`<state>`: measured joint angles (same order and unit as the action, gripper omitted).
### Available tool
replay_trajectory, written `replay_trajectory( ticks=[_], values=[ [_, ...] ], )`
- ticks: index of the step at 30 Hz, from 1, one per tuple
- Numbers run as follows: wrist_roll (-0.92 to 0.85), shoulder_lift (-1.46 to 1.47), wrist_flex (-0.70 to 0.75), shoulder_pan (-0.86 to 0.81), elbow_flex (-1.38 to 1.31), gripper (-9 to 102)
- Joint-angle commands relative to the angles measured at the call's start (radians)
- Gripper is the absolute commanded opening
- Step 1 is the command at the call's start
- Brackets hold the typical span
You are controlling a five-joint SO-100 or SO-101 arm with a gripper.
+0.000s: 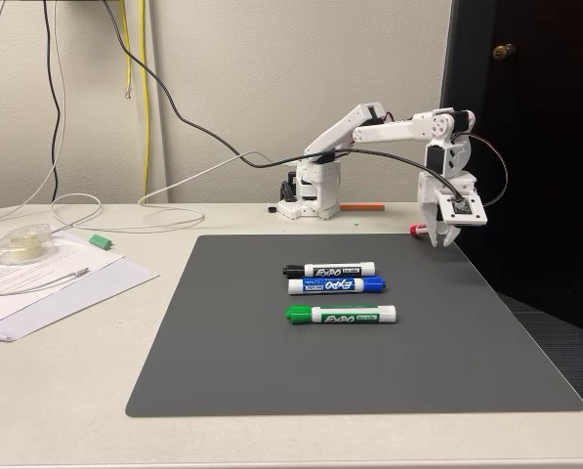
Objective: Pick up the red marker.
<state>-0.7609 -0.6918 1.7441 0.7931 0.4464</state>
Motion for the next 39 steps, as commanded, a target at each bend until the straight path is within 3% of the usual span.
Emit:
replay_trajectory(
  ticks=[1, 6, 8, 20, 30, 39],
  values=[
    [-0.011, -0.002, -0.003, -0.006, -0.041, 6],
    [-0.051, 0.02, -0.046, -0.055, -0.069, 6],
    [-0.074, 0.103, 0.005, -0.083, -0.229, 6],
    [-0.238, 0.101, 0.005, -0.242, -0.233, 7],
    [-0.262, -0.167, 0.005, -0.247, 0.098, 39],
    [-0.265, -0.577, -0.038, -0.239, 0.598, 39]
  ],
)
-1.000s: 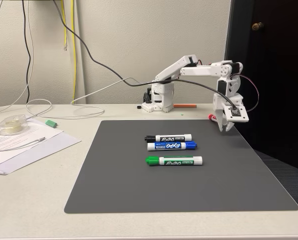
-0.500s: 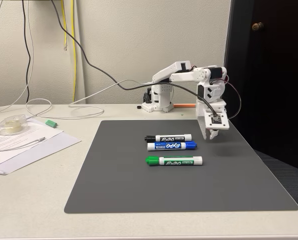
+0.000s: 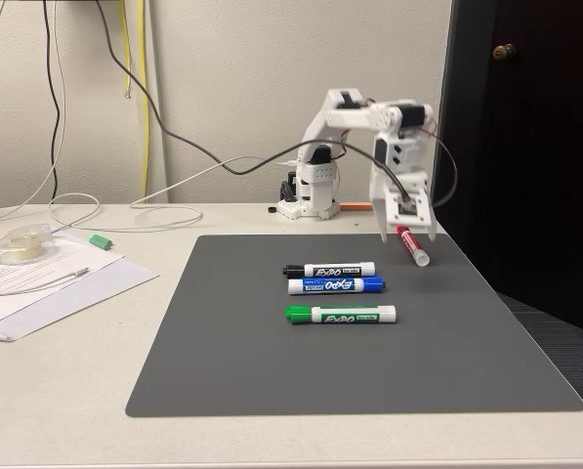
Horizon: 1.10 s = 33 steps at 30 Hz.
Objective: Pick up the red marker.
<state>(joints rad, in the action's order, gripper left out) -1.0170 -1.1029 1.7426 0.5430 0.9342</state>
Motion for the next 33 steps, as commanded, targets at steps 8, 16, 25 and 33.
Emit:
replay_trajectory(
  ticks=[8, 16, 25, 33],
  values=[
    [-0.023, -0.48, -0.238, 0.044, 0.594, 41],
    [0.061, -0.497, -0.397, 0.132, 0.785, 43],
    [0.129, -0.469, -0.494, 0.201, 0.836, 43],
    [0.143, -0.42, -0.581, 0.23, 0.874, 43]
  ],
)
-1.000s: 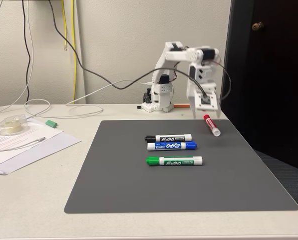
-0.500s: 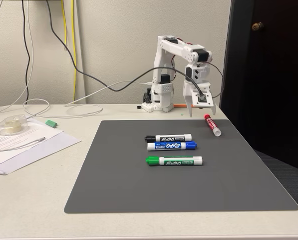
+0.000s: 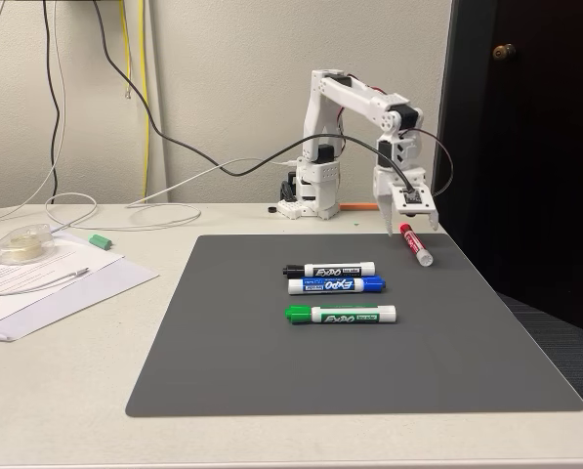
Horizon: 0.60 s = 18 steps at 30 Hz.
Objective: Pick up the red marker.
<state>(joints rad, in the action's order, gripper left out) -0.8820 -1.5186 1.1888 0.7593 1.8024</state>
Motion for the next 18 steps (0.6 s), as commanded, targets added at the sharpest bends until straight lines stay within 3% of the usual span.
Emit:
replay_trajectory(
  ticks=[1, 14, 18],
  values=[
    [0.009, 0.0, -0.044, 0.015, 0.017, 43],
    [0.015, 0.084, -0.12, 0.028, 0.025, 41],
    [0.018, 0.086, -0.124, 0.025, 0.025, 34]
  ],
)
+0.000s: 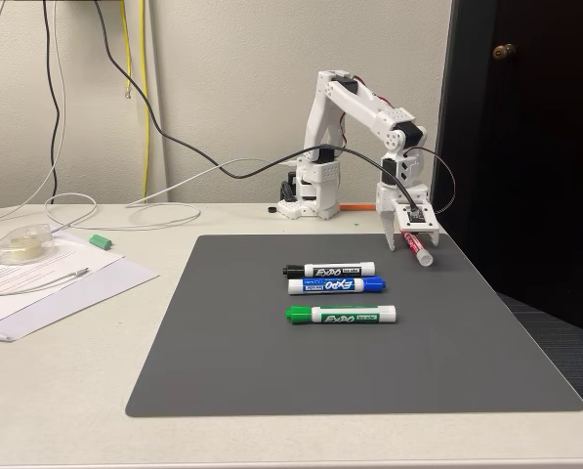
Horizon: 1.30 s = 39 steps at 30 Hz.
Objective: Pick up the red marker.
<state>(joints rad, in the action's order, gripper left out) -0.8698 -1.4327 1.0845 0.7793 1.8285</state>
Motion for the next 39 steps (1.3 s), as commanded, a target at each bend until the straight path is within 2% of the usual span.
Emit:
replay_trajectory(
  ticks=[1, 12, 31, 39],
  values=[
    [0.006, 0.0, -0.02, 0.005, -0.002, 32],
    [0.008, -0.008, -0.02, 0.0, -0.002, 15],
    [0.009, -0.009, -0.029, -0.009, -0.002, 6],
    [0.009, -0.023, -0.029, -0.017, -0.003, 6]
  ],
)
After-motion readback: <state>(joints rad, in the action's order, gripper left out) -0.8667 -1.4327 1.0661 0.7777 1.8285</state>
